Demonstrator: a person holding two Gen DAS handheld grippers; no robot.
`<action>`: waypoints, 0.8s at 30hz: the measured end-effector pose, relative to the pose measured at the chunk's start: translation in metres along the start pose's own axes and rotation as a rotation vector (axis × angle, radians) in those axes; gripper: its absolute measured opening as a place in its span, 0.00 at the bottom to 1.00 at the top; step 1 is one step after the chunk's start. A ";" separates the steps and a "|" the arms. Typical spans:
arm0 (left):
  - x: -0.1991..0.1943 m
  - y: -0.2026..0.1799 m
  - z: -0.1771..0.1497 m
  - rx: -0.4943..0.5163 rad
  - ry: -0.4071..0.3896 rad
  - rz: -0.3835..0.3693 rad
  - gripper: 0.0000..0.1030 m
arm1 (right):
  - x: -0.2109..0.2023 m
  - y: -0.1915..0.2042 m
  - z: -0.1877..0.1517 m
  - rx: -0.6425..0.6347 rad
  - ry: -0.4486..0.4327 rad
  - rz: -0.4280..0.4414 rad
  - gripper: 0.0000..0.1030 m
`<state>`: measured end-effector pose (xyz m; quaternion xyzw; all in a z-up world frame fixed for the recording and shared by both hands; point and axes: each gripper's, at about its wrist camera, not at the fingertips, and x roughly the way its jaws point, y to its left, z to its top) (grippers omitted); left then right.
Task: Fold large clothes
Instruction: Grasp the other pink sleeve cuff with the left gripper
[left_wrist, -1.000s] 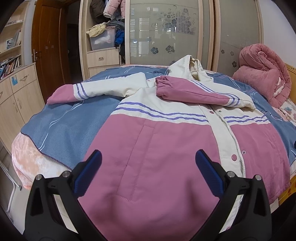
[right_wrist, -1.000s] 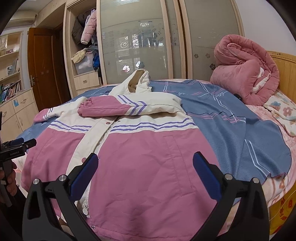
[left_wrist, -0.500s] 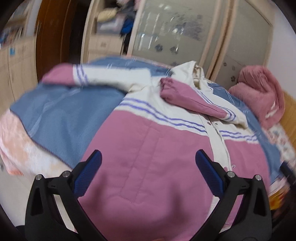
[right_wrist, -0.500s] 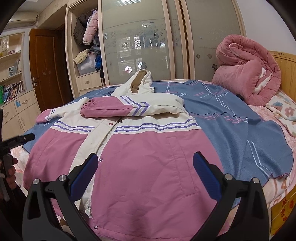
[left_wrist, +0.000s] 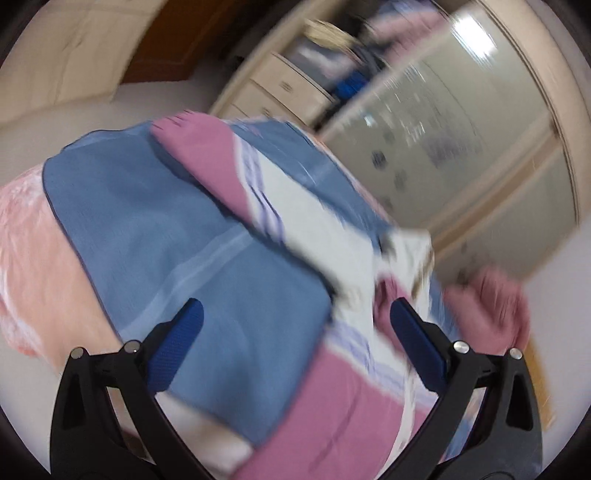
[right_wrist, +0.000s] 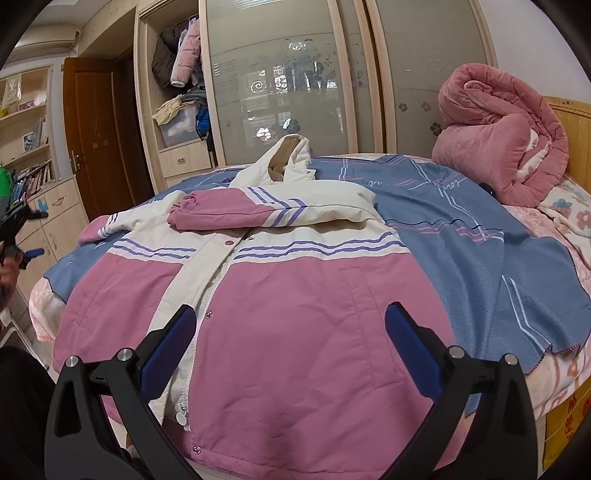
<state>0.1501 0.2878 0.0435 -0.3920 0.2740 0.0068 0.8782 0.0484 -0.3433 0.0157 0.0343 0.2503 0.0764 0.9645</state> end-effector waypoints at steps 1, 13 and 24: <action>0.004 0.011 0.013 -0.031 -0.014 -0.010 0.98 | 0.001 0.000 0.000 0.001 0.002 0.002 0.99; 0.106 0.113 0.114 -0.214 0.012 0.023 0.97 | 0.006 0.005 0.005 0.015 -0.018 0.008 0.99; 0.171 0.138 0.159 -0.250 0.028 0.059 0.62 | 0.027 0.010 0.005 -0.002 0.033 -0.018 0.99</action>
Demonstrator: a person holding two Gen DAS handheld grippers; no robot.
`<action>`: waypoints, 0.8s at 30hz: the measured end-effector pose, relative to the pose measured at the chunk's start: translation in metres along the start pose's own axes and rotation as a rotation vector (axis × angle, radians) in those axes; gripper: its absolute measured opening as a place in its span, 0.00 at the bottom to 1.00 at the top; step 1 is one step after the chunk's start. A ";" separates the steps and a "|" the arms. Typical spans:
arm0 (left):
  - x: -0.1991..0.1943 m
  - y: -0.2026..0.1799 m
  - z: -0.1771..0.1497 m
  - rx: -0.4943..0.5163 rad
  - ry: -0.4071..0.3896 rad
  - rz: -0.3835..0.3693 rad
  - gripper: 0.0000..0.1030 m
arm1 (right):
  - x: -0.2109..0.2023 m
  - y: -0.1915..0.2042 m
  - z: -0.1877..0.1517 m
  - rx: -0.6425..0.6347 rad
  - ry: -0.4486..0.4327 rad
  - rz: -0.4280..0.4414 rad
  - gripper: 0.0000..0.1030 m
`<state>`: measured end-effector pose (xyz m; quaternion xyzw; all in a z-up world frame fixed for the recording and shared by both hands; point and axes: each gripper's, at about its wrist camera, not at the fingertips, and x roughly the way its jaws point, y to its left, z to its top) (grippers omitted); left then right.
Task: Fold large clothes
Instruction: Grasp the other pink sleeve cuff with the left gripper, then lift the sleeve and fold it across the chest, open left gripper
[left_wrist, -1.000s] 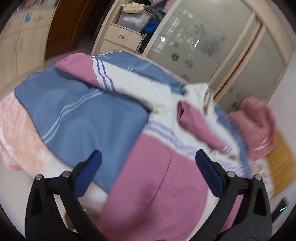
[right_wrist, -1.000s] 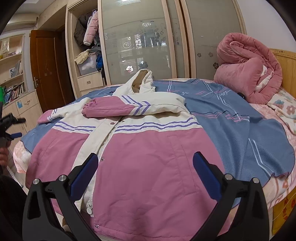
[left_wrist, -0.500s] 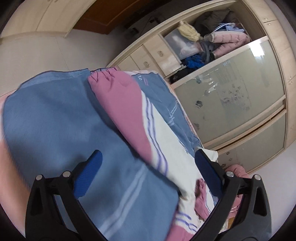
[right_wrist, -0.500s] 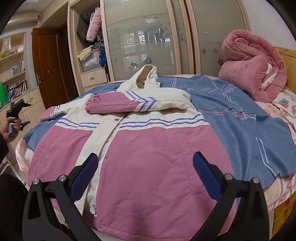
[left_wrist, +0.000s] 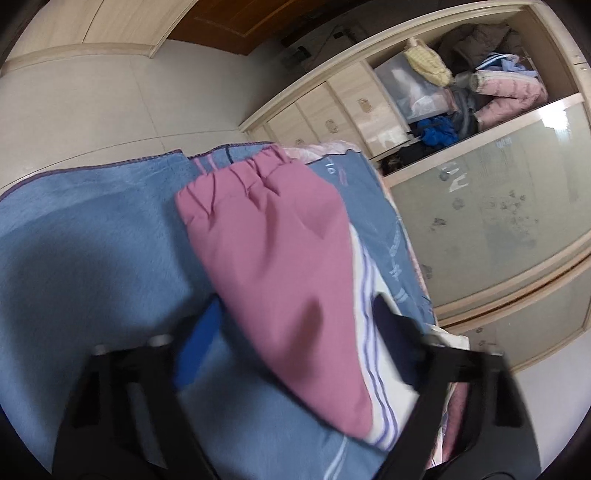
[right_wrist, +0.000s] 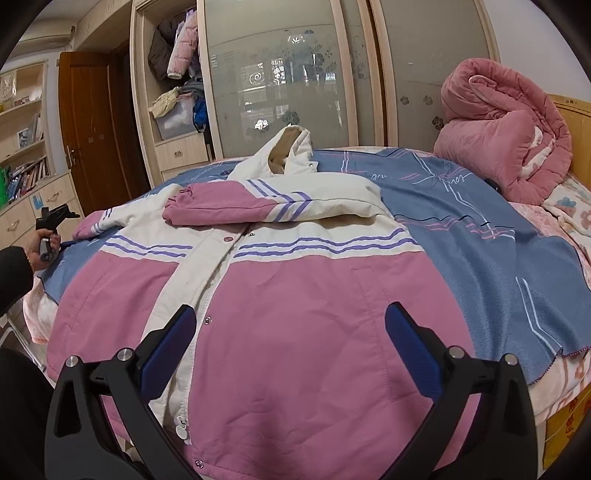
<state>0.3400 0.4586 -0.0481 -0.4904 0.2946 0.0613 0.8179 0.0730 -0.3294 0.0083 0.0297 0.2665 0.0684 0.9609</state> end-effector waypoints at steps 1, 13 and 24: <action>0.002 0.002 0.003 -0.008 -0.014 0.013 0.47 | 0.002 0.001 0.000 -0.001 0.006 -0.001 0.99; -0.036 -0.109 -0.027 0.468 -0.222 0.111 0.05 | 0.009 0.003 0.004 -0.004 0.010 0.032 0.99; -0.004 -0.332 -0.276 1.288 -0.108 -0.003 0.08 | -0.009 -0.023 0.002 0.075 -0.011 0.049 0.99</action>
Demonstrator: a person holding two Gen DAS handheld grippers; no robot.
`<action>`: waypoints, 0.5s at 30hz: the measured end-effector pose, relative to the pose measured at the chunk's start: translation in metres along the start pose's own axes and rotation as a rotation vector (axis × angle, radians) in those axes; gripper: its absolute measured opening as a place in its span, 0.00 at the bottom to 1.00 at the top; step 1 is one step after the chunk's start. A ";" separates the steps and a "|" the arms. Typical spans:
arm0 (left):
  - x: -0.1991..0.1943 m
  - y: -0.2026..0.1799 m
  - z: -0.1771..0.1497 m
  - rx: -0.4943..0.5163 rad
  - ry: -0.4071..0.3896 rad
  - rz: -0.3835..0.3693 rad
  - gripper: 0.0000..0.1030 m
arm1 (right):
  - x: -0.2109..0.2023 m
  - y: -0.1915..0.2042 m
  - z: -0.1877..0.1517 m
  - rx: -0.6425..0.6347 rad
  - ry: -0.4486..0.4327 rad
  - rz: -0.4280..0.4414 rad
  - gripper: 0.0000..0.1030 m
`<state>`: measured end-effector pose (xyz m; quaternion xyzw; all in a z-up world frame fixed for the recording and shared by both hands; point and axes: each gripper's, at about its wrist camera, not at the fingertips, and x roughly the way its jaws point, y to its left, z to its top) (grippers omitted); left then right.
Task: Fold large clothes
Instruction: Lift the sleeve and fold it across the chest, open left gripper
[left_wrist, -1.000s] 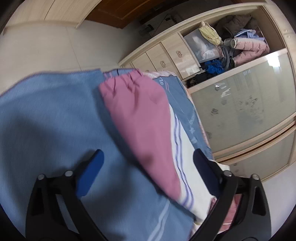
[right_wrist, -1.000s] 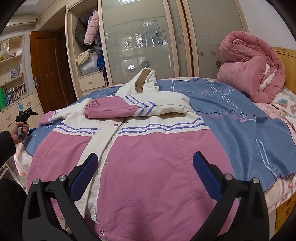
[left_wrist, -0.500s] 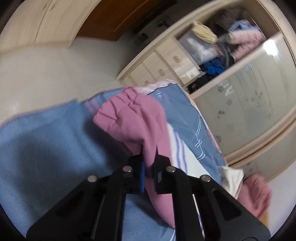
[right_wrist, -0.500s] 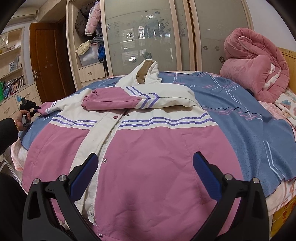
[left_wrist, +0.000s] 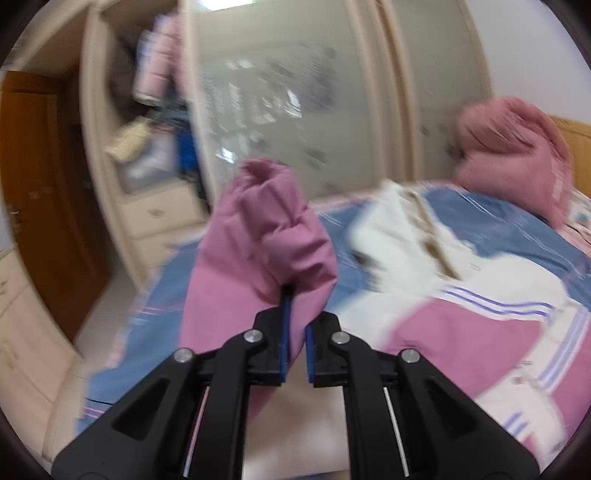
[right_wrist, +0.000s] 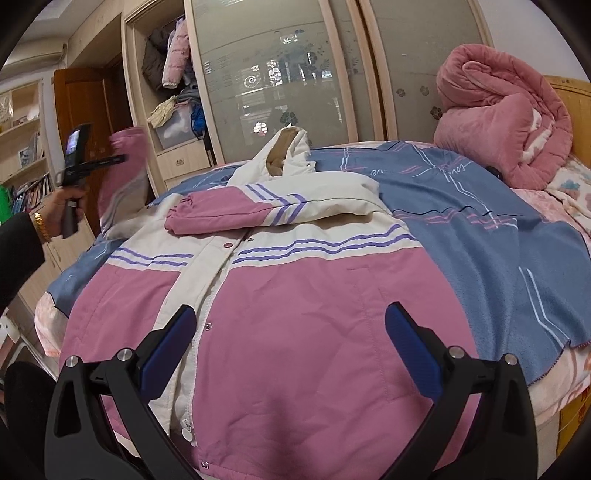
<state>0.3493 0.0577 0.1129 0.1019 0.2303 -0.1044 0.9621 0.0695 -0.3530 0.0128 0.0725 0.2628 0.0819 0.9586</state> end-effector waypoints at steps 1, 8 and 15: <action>0.011 -0.016 -0.003 -0.002 0.046 -0.022 0.13 | -0.001 -0.001 0.000 0.004 0.000 0.004 0.99; 0.071 -0.105 -0.086 0.038 0.341 0.016 0.97 | -0.006 -0.006 -0.001 0.017 0.008 0.030 0.99; -0.090 -0.147 -0.103 0.037 0.050 -0.011 0.98 | -0.011 -0.013 0.001 0.033 -0.006 0.036 0.99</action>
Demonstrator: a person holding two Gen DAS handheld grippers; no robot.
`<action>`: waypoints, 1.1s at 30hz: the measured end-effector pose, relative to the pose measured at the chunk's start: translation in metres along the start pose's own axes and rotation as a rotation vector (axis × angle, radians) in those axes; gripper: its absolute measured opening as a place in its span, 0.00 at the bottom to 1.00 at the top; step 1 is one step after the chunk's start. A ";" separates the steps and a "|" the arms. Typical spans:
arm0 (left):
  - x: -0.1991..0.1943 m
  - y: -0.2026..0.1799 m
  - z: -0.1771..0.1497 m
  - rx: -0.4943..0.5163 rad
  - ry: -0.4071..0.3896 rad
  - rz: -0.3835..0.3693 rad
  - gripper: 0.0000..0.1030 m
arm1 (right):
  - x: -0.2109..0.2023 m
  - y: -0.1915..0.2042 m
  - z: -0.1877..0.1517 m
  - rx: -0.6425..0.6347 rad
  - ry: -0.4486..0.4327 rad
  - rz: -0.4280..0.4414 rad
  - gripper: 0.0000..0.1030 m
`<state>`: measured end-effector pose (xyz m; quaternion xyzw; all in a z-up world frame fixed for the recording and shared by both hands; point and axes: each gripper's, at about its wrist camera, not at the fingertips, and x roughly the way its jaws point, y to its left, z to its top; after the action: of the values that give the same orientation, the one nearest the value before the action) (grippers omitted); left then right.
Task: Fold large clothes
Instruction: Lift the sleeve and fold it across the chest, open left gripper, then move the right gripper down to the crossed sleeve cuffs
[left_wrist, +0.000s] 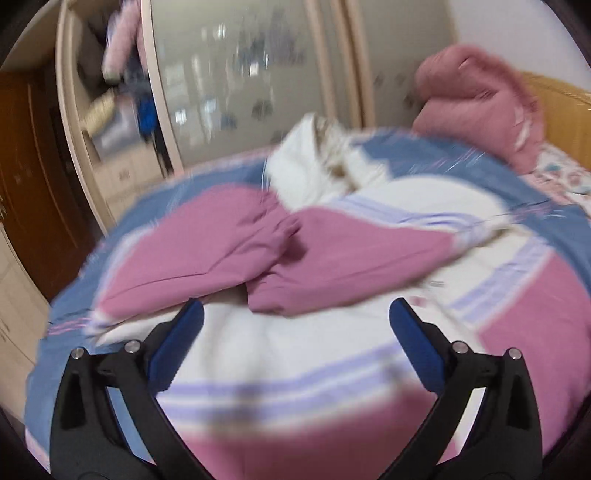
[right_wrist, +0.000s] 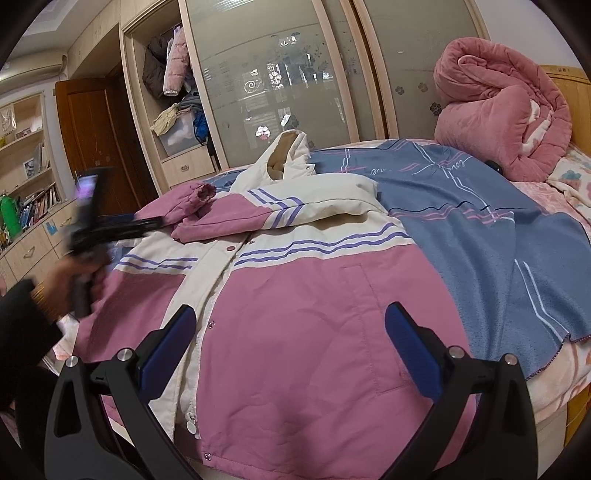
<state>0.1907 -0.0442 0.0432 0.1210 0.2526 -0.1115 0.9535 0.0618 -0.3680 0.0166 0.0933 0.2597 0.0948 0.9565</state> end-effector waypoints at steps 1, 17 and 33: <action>-0.024 -0.007 -0.004 0.003 -0.034 0.005 0.98 | 0.000 -0.001 0.000 0.005 0.001 0.003 0.99; -0.089 0.006 -0.094 -0.243 0.063 0.136 0.98 | 0.013 0.014 -0.009 -0.058 0.028 -0.033 0.99; -0.088 -0.018 -0.092 -0.194 0.057 0.090 0.98 | 0.020 0.041 -0.012 -0.160 0.003 -0.048 0.99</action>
<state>0.0691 -0.0216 0.0069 0.0424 0.2837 -0.0399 0.9571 0.0669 -0.3223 0.0060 0.0102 0.2550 0.0924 0.9625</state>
